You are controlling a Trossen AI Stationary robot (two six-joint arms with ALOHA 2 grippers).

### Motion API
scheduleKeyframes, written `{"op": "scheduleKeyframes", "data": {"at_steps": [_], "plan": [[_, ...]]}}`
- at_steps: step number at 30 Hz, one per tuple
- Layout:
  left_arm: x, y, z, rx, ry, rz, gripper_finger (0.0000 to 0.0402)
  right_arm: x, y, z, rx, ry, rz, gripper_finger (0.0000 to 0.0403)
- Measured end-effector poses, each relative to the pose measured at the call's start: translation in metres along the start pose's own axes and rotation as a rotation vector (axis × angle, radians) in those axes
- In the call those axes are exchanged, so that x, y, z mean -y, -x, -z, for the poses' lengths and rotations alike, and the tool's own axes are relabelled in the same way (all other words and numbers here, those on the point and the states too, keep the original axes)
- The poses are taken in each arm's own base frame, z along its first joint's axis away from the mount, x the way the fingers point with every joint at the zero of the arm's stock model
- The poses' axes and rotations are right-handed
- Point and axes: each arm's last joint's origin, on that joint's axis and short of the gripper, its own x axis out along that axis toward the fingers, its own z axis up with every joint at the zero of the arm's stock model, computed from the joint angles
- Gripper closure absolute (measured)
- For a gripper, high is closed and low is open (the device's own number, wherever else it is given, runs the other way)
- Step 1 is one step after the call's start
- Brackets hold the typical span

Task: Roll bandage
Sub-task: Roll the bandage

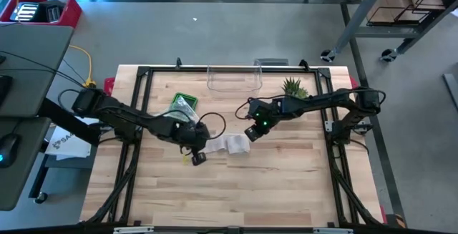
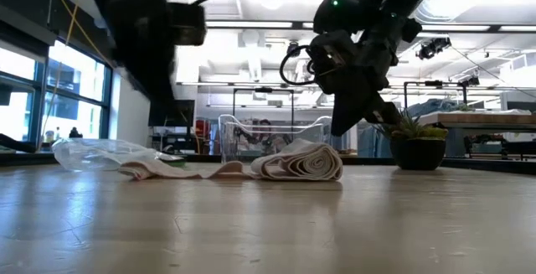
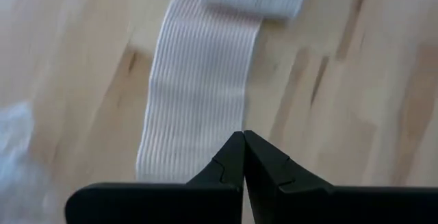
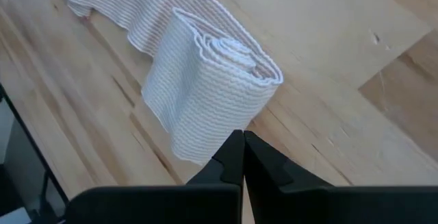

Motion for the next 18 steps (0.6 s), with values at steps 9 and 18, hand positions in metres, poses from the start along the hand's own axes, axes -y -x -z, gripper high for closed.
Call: {"op": "scheduleKeyframes", "data": {"at_steps": [9, 18], "plan": [[-0.021, 0.013, 0.007, -0.096, 0.208, -0.111, 0.0375, 0.000, 0.000, -0.001, 0.006, 0.006, -0.005, 0.0403], [-0.023, 0.010, 0.002, -0.066, 0.305, -0.095, 0.0336, -0.002, -0.001, 0.003, -0.018, -0.068, -0.013, 0.0370]]}}
